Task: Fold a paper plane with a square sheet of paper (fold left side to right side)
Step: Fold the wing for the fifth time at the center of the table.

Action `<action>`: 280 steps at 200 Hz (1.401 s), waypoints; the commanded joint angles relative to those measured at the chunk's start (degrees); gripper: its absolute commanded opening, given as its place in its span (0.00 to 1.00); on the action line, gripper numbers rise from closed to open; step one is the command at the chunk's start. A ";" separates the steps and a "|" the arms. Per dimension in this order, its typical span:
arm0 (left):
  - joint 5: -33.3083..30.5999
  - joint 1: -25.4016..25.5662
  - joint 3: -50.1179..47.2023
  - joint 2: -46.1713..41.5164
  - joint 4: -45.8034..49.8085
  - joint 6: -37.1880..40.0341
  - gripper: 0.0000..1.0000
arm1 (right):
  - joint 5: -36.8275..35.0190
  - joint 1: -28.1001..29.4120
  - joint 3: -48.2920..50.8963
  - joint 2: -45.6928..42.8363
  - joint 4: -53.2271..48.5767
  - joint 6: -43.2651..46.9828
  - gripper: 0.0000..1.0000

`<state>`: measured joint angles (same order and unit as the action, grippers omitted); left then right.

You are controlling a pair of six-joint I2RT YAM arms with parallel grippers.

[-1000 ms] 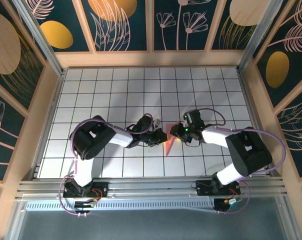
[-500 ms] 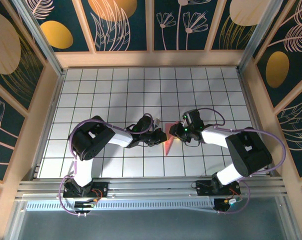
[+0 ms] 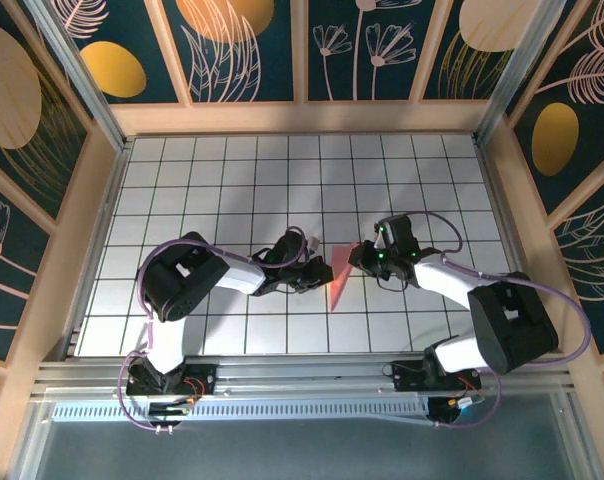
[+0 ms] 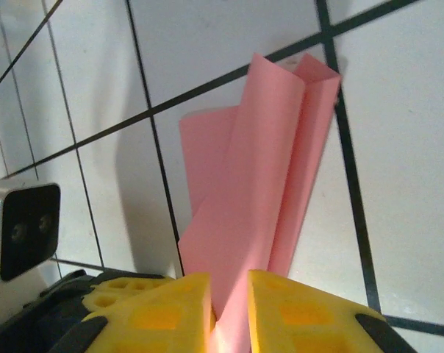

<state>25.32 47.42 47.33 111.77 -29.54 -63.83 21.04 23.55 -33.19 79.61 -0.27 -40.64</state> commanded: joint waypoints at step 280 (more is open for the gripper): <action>-2.65 -0.67 0.97 2.37 7.91 2.97 0.00 | 1.38 -0.61 0.14 10.28 4.33 2.31 0.02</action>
<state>25.32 47.46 48.42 111.68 -27.14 -62.54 23.79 23.22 -33.08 88.95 5.76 -39.31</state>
